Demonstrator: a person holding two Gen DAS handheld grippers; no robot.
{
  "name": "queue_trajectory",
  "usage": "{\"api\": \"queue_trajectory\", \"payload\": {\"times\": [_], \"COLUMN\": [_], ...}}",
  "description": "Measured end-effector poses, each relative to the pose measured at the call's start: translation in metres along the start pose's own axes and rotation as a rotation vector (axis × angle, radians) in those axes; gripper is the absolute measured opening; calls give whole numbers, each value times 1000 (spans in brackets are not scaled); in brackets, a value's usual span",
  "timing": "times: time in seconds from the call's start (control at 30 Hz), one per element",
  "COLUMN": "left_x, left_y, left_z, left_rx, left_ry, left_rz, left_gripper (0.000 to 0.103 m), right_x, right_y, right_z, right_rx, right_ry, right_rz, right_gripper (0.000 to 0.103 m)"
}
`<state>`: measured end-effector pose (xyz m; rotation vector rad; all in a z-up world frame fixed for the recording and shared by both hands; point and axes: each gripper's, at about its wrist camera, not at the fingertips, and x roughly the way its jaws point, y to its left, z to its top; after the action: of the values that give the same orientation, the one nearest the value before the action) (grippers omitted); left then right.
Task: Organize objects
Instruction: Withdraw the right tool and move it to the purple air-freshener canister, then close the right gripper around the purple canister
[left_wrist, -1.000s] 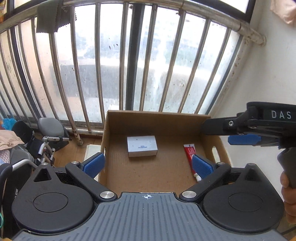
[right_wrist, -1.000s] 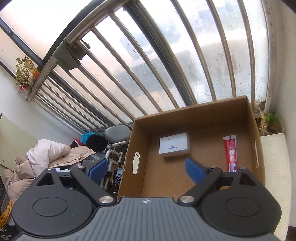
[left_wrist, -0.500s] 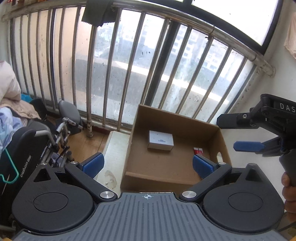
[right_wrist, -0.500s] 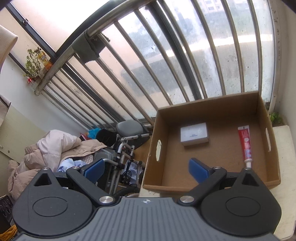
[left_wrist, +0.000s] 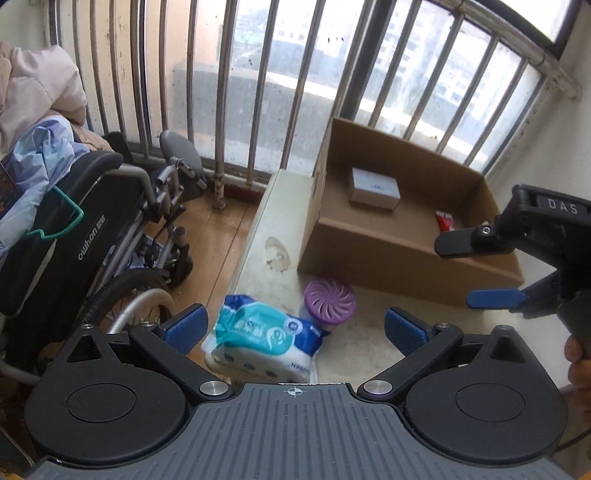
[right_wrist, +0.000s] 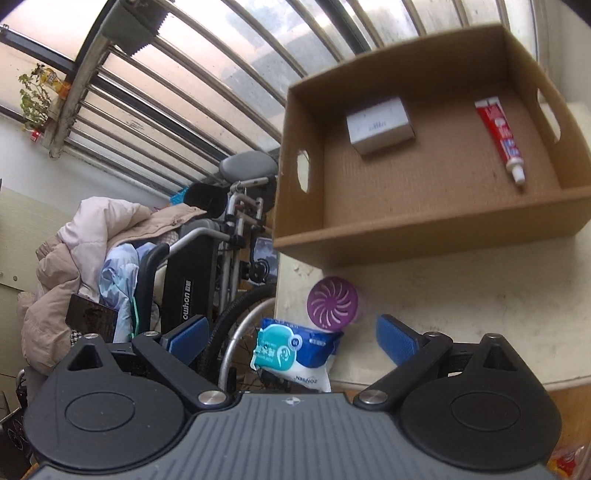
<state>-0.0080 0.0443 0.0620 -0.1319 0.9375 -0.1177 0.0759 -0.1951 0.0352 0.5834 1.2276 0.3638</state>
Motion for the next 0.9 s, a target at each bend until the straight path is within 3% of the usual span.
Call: {"api": "queue_trajectory", "payload": {"times": [0.2,0.5,0.67,0.83,0.9], "left_x": [37,111,143,157,159], "left_y": [-17,-55,-62,-58,-58], "left_z": [-23,-29,-32,-32,-32], "left_rx": [158,376,433,430,428], "left_ry": [-4,-16,65,142,151], "left_rz": [13,-27,20,52,62], "left_gripper": [102,100,83,77,75], "right_x": [50,100,123,138,142], "right_y": [-26,-60,-77,-84,-86], "right_z": [-13,2,7,10,11], "right_rx": [24,-10,1,15,36], "right_ry": [10,-42,-32,-18,-5], "right_rz": [14,79,134,153,154], "right_gripper": [96,92,83,75,67]}}
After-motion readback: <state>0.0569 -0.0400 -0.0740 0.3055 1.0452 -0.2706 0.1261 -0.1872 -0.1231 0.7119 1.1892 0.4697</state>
